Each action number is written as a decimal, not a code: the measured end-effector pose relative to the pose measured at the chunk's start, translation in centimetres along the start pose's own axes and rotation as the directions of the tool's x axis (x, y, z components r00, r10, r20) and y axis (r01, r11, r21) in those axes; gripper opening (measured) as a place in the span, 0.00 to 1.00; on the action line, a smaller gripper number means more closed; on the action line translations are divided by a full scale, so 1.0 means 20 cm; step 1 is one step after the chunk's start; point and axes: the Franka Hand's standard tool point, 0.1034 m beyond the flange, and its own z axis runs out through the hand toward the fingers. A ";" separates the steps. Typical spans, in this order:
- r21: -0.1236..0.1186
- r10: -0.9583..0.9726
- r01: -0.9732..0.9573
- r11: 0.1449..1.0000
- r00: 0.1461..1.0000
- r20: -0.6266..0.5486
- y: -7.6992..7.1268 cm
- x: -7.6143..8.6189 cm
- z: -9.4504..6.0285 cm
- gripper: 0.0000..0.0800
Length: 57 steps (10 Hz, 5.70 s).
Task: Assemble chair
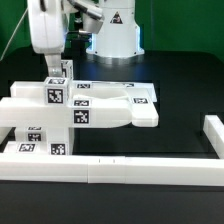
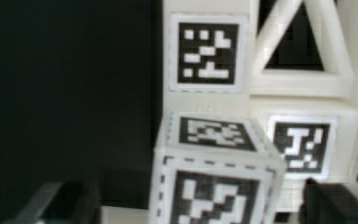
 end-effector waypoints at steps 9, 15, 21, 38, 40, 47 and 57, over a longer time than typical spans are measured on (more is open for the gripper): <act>-0.021 -0.645 0.645 0.764 0.764 -0.006 -0.01 -0.04 0.01 0.81; -0.023 -0.896 0.896 0.443 0.443 0.005 0.00 -0.04 0.01 0.81; -0.022 -0.969 0.969 0.246 0.246 0.011 0.01 -0.03 0.02 0.64; 0.010 -0.324 0.324 0.946 0.946 0.010 0.01 -0.02 0.02 0.36; 0.008 -0.197 0.197 0.980 0.980 0.011 0.01 -0.02 0.02 0.36; 0.007 -0.420 0.419 0.908 0.908 0.008 0.01 -0.02 0.02 0.81; -0.011 -0.884 0.884 0.467 0.467 0.005 0.01 -0.02 0.02 0.81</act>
Offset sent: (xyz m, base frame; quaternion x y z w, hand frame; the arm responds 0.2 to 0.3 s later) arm 0.0000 0.0000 0.0000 0.0000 0.0000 -0.1296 0.9916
